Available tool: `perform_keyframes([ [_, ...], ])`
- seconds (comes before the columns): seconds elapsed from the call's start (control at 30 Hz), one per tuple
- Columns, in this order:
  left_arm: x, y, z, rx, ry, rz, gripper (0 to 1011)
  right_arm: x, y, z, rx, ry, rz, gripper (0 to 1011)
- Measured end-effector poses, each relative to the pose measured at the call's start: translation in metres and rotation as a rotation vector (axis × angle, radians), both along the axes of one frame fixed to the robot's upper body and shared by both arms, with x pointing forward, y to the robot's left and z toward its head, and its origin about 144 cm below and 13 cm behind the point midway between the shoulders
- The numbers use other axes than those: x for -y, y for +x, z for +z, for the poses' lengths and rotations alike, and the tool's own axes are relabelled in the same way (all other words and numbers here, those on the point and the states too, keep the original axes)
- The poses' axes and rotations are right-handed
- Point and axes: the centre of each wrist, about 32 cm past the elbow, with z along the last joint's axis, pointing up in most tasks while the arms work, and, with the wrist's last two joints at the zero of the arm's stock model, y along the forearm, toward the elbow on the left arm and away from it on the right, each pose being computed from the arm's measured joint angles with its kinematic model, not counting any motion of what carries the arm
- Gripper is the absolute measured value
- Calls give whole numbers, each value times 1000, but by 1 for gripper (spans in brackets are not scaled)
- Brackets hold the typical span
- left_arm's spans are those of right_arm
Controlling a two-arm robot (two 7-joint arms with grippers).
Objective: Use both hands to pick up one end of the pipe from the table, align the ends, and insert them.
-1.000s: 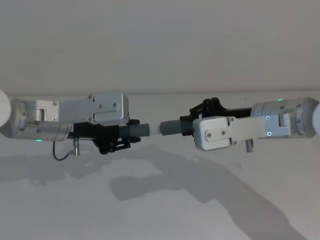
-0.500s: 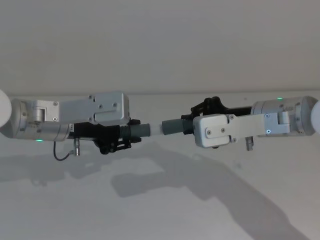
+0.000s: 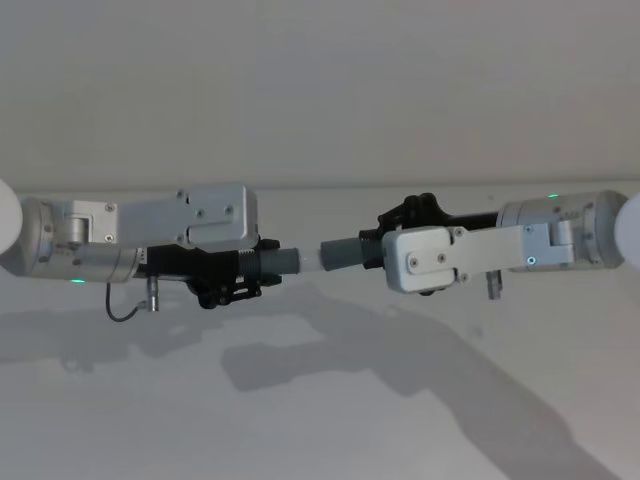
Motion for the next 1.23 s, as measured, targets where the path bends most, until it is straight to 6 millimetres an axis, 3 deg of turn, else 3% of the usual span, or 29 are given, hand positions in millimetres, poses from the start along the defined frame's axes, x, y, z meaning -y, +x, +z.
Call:
perform_keyframes([
  [1.23,0,0,0,1,0,0,339,-7,2,-4,-37,44,25,250],
])
